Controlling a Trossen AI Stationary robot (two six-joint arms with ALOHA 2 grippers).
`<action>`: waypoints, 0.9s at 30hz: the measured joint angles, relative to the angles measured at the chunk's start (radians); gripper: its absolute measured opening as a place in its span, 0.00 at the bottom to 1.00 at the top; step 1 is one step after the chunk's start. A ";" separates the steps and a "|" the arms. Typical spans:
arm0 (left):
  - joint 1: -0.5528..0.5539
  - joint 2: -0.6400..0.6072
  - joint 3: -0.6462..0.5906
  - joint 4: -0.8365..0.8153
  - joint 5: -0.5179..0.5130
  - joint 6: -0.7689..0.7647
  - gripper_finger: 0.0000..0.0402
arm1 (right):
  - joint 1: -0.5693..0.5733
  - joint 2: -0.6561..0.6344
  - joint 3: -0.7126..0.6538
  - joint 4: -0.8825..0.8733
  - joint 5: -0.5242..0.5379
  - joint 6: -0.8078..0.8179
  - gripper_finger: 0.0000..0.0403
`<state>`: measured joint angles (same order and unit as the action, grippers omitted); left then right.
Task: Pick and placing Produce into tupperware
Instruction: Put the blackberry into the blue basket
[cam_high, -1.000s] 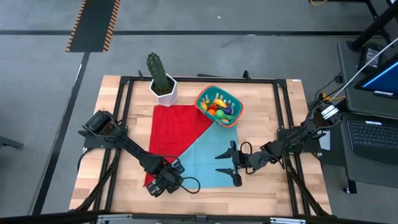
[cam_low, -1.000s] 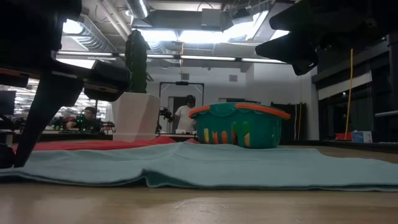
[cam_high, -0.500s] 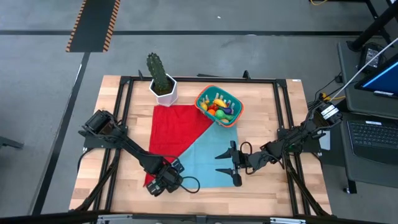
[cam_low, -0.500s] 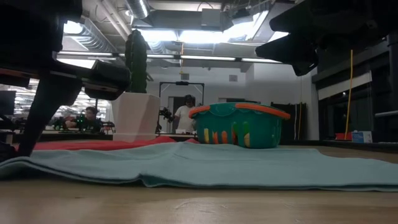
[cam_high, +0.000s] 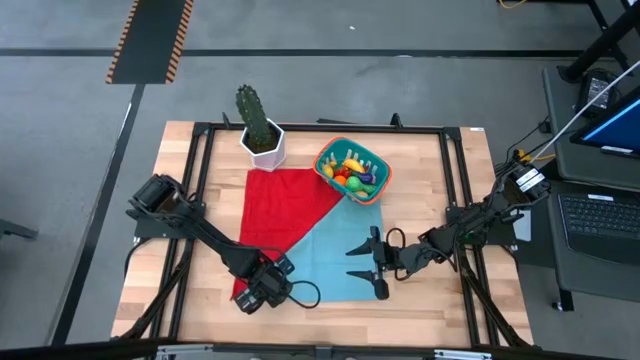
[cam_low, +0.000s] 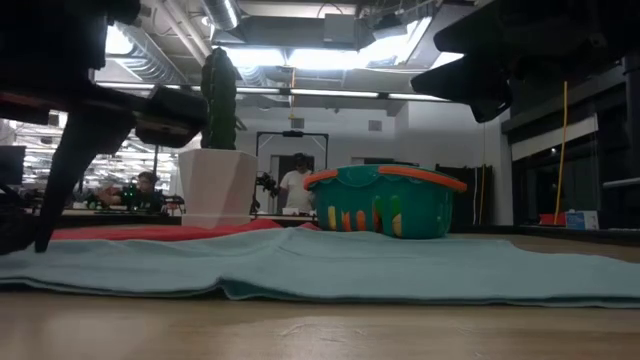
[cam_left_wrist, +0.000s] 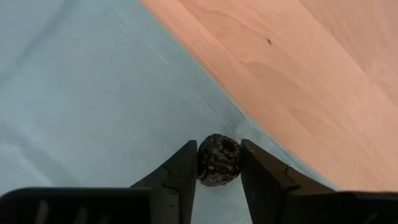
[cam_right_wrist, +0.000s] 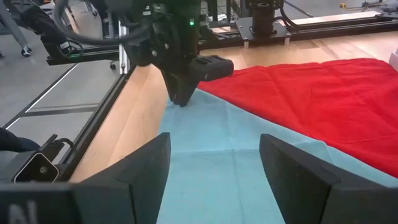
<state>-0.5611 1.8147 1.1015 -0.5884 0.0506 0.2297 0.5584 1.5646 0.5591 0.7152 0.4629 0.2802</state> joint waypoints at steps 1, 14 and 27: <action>-0.002 -0.002 0.000 0.000 0.000 -0.006 0.26 | 0.000 0.000 0.000 -0.001 0.000 0.000 0.62; -0.003 -0.017 0.000 -0.006 -0.017 -0.056 0.22 | 0.000 0.000 0.000 -0.002 0.000 0.003 0.62; 0.005 -0.124 0.007 0.002 -0.065 -0.227 0.22 | 0.000 0.000 0.000 -0.001 0.000 0.003 0.62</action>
<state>-0.5564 1.6904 1.1084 -0.5865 -0.0142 0.0030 0.5583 1.5646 0.5591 0.7137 0.4629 0.2836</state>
